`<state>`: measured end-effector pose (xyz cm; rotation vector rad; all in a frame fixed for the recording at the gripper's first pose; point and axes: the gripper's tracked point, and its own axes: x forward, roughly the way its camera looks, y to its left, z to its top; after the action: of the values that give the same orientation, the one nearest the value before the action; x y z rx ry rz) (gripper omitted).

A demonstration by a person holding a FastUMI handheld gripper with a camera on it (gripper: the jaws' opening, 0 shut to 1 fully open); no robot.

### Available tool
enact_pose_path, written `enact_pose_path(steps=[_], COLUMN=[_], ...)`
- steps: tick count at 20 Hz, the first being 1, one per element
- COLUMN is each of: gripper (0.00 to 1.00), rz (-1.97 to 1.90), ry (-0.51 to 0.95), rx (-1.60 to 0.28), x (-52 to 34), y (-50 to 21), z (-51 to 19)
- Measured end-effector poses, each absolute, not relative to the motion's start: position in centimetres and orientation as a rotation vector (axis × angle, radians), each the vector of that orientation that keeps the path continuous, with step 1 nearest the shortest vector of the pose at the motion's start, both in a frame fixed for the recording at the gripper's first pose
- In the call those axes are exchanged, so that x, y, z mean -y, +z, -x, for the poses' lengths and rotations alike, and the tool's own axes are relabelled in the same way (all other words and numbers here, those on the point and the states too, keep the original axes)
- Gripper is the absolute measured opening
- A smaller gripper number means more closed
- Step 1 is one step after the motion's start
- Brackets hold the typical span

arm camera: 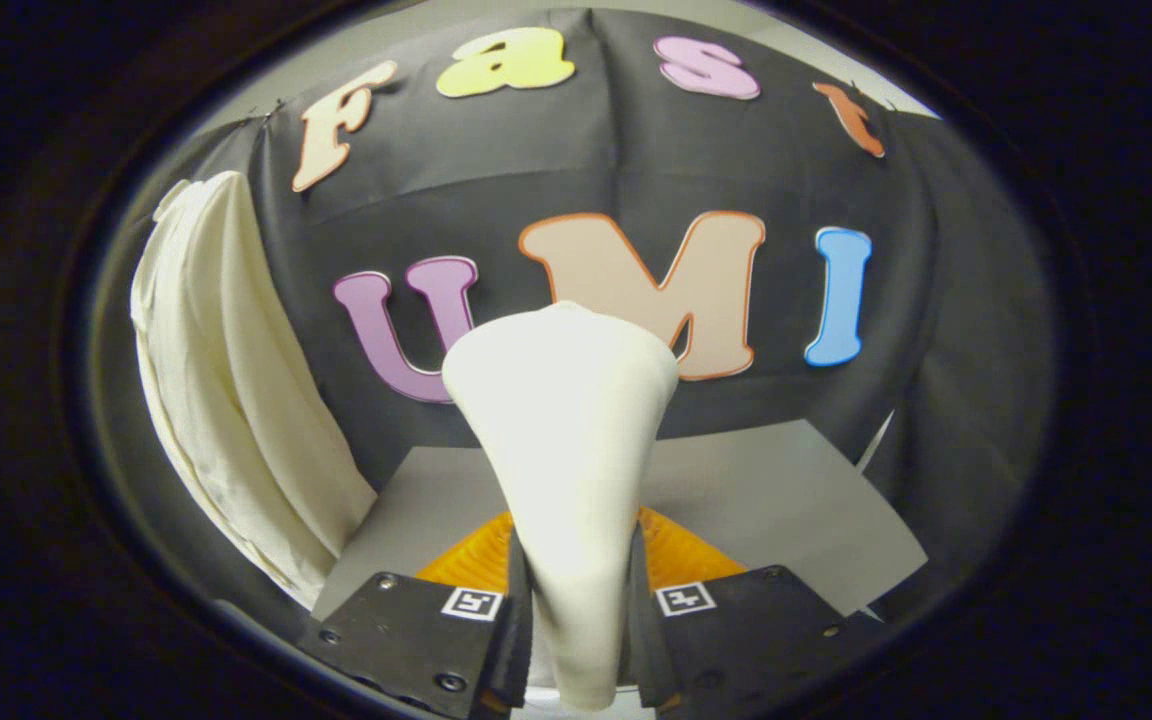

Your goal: Iron the clothes twice with a garment steamer, once on the left side and once on the right side.

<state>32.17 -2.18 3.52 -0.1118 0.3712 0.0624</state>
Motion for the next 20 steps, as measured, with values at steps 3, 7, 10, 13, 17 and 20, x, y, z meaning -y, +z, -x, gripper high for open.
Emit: enact_pose_path(steps=[3,7,10,13,17,20], gripper=[0.41,0.41,0.41,0.41,0.41,0.41], rz=[0.132,0.134,0.105,0.101,0.120,0.121], ry=[0.039,-0.032,-0.013,0.000,0.026,0.065], rx=[-0.343,-0.332,-0.308,-0.275,-0.237,-0.211], x=[1.5,0.0,-2.4,-7.6,-14.7,-19.9], y=[4.2,4.2,4.6,5.5,6.6,6.9], z=[-30.7,-28.5,-27.1,-23.9,-22.1,-21.4])
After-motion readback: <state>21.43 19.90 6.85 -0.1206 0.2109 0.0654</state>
